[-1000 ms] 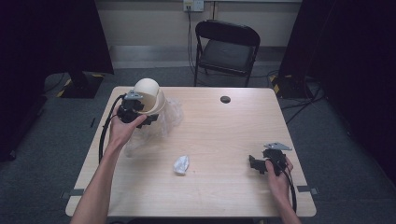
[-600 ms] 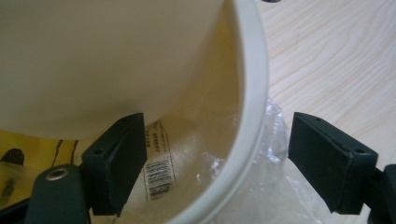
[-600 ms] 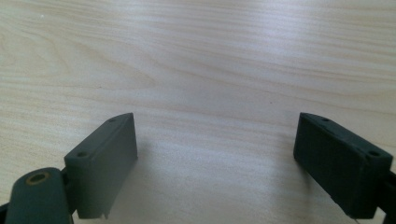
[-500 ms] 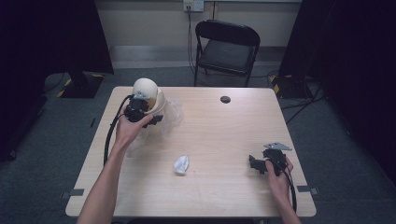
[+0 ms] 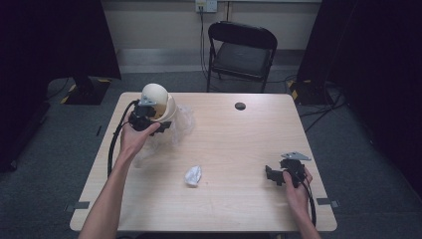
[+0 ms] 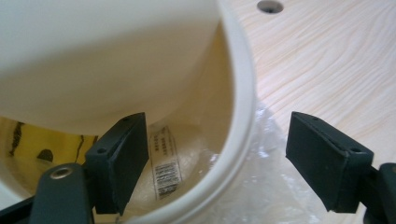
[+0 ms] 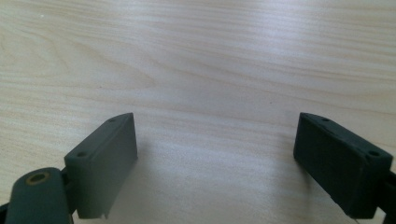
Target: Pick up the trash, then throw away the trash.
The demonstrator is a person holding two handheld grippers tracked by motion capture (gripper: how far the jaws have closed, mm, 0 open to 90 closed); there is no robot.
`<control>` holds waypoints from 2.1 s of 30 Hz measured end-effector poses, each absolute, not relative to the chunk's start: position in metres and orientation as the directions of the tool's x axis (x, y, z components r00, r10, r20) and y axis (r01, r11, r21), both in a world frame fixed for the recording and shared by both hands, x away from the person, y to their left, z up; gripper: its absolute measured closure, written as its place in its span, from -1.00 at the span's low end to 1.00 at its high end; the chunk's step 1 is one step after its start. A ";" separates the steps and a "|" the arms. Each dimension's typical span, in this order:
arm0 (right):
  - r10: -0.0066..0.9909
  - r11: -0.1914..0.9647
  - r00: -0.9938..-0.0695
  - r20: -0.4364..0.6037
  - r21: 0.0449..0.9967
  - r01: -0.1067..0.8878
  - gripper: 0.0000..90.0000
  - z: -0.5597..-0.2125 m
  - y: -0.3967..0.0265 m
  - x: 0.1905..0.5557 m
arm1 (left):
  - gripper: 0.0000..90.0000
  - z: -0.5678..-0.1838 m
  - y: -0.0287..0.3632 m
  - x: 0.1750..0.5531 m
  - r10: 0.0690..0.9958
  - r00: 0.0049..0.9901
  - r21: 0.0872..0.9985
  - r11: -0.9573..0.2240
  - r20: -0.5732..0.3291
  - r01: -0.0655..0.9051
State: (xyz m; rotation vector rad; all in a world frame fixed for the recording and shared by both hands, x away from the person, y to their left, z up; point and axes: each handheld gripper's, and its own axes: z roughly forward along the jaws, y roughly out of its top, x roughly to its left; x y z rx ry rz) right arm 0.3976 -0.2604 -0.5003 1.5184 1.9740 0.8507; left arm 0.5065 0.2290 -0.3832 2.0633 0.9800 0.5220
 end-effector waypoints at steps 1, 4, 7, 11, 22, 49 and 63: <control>0.968 0.180 -0.249 -0.017 0.735 0.653 -0.72 -0.500 -0.260 0.398 | -0.53 -0.382 0.230 0.503 0.789 0.614 0.801 -0.383 0.024 0.460; 0.968 0.180 -0.248 -0.016 0.735 0.654 -0.72 -0.500 -0.260 0.398 | -0.52 -0.380 0.234 0.491 0.791 0.612 0.825 -0.343 -0.004 0.448; 0.968 0.181 -0.249 -0.017 0.735 0.653 -0.72 -0.500 -0.260 0.398 | -0.51 -0.379 0.236 0.480 0.799 0.601 0.825 -0.346 0.009 0.446; 0.968 0.181 -0.249 -0.017 0.735 0.653 -0.72 -0.500 -0.260 0.398 | -0.50 -0.371 0.238 0.460 0.807 0.591 0.849 -0.326 0.020 0.416; 0.969 0.180 -0.248 -0.016 0.735 0.653 -0.72 -0.500 -0.260 0.398 | -0.49 -0.370 0.234 0.426 0.759 0.651 0.867 -0.329 0.007 0.374; 0.969 0.179 -0.248 -0.016 0.735 0.654 -0.72 -0.500 -0.260 0.397 | -0.28 -0.460 0.157 0.374 0.570 0.819 0.773 -0.487 -0.072 0.407; 0.967 0.183 -0.254 -0.014 0.736 0.652 -0.72 -0.500 -0.260 0.395 | -0.12 -0.481 0.126 0.365 0.543 0.838 0.712 -0.608 0.050 0.351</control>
